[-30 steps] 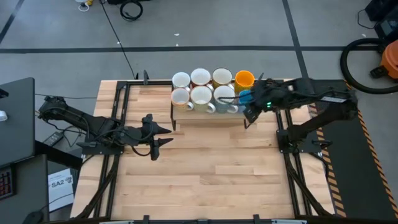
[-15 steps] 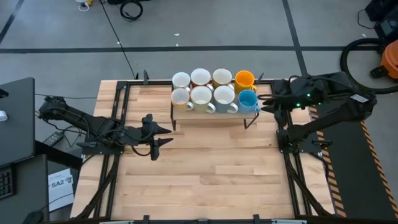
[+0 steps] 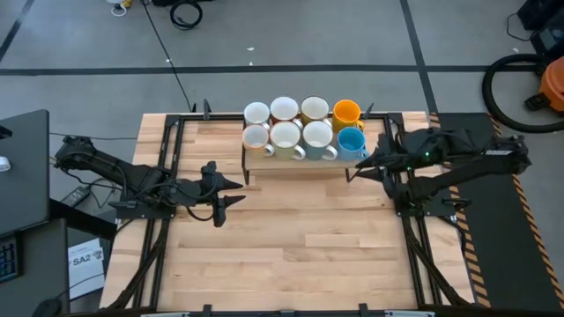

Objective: Place coffee mugs
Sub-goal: Return to Home Position

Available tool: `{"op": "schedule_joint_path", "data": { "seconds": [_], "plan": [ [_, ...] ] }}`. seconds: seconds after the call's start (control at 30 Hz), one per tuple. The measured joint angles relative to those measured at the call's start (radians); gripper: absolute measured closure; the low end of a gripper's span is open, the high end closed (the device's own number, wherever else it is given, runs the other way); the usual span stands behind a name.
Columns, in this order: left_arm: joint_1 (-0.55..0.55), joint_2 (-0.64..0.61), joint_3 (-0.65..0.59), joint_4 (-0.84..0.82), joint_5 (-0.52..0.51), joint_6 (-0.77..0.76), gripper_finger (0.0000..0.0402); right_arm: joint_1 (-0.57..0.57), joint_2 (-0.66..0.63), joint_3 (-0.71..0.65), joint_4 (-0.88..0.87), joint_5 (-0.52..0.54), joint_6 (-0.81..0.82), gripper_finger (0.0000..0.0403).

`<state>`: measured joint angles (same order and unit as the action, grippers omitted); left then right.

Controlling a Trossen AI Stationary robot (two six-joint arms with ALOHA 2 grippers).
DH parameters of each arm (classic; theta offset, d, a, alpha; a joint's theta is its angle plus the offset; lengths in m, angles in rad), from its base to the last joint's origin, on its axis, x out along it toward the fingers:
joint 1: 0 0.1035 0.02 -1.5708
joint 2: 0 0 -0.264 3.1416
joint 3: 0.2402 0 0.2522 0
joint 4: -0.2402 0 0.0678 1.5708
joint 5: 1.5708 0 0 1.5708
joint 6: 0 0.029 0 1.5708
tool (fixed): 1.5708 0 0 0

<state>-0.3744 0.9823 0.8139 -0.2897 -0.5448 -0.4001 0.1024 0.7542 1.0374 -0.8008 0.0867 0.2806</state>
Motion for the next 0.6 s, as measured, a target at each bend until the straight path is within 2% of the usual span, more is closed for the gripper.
{"op": "schedule_joint_path", "data": {
  "seconds": [0.23,0.6],
  "plan": [
    [0.0,0.0,0.0,0.0,0.0,0.0,0.0235,0.0,-0.142,-0.16,0.16,-0.002,0.004,0.0276],
    [0.0,0.0,0.0,0.0,0.0,0.0,0.0235,0.0,-0.377,-0.269,0.228,-0.002,0.004,0.0275]
  ]
}}
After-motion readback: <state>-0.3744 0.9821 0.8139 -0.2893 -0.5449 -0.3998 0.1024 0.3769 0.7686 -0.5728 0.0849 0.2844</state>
